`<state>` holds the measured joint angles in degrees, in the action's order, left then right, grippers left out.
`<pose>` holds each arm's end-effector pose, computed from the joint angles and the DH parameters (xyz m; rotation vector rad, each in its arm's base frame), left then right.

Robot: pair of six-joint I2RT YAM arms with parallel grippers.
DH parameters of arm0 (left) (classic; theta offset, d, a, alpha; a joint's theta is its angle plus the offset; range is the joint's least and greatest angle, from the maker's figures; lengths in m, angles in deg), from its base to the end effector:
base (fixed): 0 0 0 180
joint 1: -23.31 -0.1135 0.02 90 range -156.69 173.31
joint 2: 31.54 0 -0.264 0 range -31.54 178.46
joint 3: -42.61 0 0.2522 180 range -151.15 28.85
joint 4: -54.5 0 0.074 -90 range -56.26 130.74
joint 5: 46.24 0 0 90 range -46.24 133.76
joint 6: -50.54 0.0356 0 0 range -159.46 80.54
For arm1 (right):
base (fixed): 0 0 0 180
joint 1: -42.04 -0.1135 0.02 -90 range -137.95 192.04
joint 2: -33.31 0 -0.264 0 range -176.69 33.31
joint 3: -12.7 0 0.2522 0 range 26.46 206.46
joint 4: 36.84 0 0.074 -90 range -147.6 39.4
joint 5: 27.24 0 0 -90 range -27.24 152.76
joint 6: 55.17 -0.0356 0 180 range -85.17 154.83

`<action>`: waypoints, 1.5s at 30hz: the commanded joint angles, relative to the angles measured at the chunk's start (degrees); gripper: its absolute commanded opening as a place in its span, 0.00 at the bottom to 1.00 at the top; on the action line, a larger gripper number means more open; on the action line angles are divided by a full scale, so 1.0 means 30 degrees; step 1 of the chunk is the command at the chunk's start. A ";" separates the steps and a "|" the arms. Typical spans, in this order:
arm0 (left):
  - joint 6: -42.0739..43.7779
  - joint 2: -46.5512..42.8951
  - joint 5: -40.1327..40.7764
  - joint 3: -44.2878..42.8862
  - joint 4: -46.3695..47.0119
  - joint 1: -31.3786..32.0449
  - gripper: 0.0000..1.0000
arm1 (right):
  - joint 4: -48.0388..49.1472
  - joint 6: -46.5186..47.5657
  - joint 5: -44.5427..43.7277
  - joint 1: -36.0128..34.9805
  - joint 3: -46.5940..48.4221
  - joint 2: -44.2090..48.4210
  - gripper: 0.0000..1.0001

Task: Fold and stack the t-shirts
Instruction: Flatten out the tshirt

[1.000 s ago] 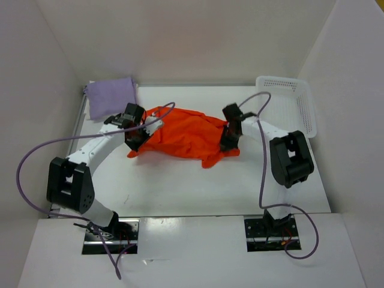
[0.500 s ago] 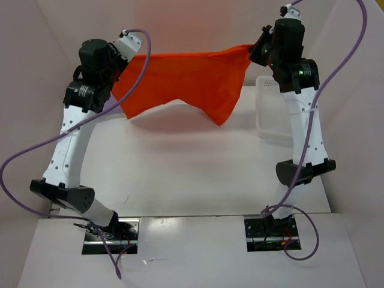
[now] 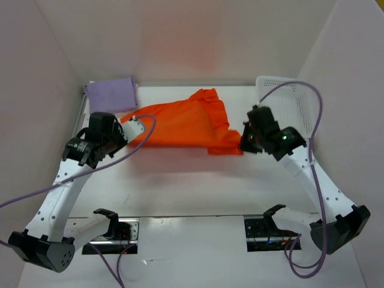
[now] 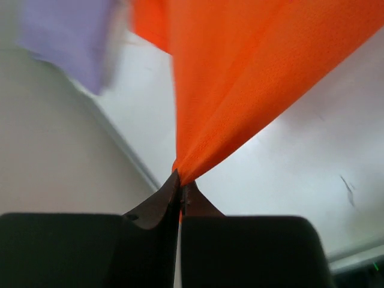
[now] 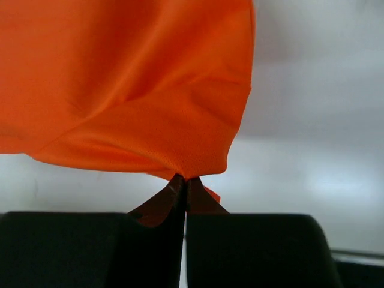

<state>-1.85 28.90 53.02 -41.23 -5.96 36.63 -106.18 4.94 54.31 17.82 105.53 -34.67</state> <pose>0.2040 -0.0424 0.3775 0.8805 2.0587 0.4115 0.2099 0.0887 0.3877 0.1893 2.3481 0.2943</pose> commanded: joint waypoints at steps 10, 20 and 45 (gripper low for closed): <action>0.2582 -0.2775 -0.2500 0.6428 -0.4532 0.0393 0.03 | -0.2365 -0.8345 0.2726 -0.6129 -0.9186 0.3734 0.00; 0.4018 -0.1431 -0.2500 0.6428 -0.4739 0.0569 0.03 | -0.2746 -0.8670 0.2408 -0.7334 -0.9188 0.2421 0.00; 0.0149 1.1524 0.3303 -1.3360 0.5900 0.0833 0.00 | -0.1633 0.2405 -0.4626 0.3535 1.8328 -1.0770 0.00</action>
<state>-2.05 63.68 61.37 -85.17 11.44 39.41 -107.79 10.10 44.41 28.42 163.69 -69.10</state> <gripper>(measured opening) 0.009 0.004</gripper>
